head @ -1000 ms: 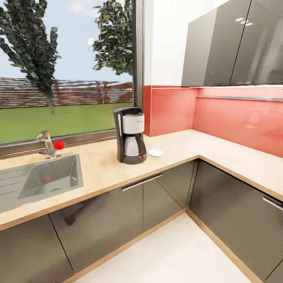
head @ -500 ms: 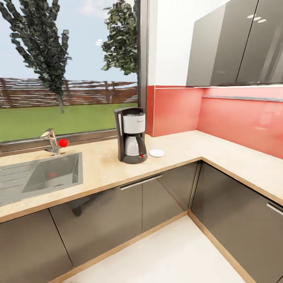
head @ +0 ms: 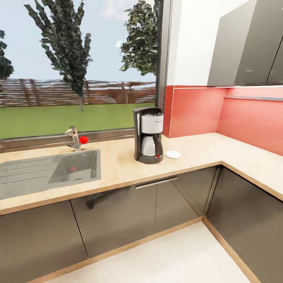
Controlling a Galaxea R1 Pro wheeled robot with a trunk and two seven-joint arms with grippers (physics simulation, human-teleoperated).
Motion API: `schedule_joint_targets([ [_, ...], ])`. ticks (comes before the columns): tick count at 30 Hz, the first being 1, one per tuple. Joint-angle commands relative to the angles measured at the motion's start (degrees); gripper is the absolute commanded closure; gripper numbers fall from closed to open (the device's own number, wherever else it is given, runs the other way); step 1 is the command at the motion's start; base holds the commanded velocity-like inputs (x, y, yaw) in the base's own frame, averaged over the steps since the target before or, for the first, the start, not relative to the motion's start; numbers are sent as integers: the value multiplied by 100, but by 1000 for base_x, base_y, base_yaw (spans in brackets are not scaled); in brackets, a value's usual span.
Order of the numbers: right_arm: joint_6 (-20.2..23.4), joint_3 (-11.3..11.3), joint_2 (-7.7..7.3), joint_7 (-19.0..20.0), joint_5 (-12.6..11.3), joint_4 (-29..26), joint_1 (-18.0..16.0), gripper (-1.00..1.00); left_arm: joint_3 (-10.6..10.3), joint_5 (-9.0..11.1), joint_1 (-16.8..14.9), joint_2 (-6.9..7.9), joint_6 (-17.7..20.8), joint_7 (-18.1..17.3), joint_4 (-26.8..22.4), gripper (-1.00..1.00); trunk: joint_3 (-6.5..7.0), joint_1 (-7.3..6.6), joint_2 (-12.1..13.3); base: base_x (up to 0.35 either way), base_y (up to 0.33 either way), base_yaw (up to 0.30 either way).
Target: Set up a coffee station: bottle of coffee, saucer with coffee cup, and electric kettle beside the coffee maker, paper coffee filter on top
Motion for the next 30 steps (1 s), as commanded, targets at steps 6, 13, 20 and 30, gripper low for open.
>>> schedule_joint_targets([
  [6,-24,45,-12,7,-46,10,-7,100,11,0,1,-5,-4,-34,-4,-100,-5,1,-4,0,-79,119],
  [13,-26,45,-11,7,-46,8,-7,100,10,-2,1,-5,-4,-34,-4,-100,-5,1,-4,0,-252,124],
  [20,-30,45,-5,7,-46,8,-7,100,20,4,1,-3,-7,-34,-10,-100,-5,1,-4,0,-70,256],
  [30,-63,14,-24,-27,-74,41,26,100,6,4,1,-36,-12,-34,27,-100,-5,1,-4,0,-150,127],
])
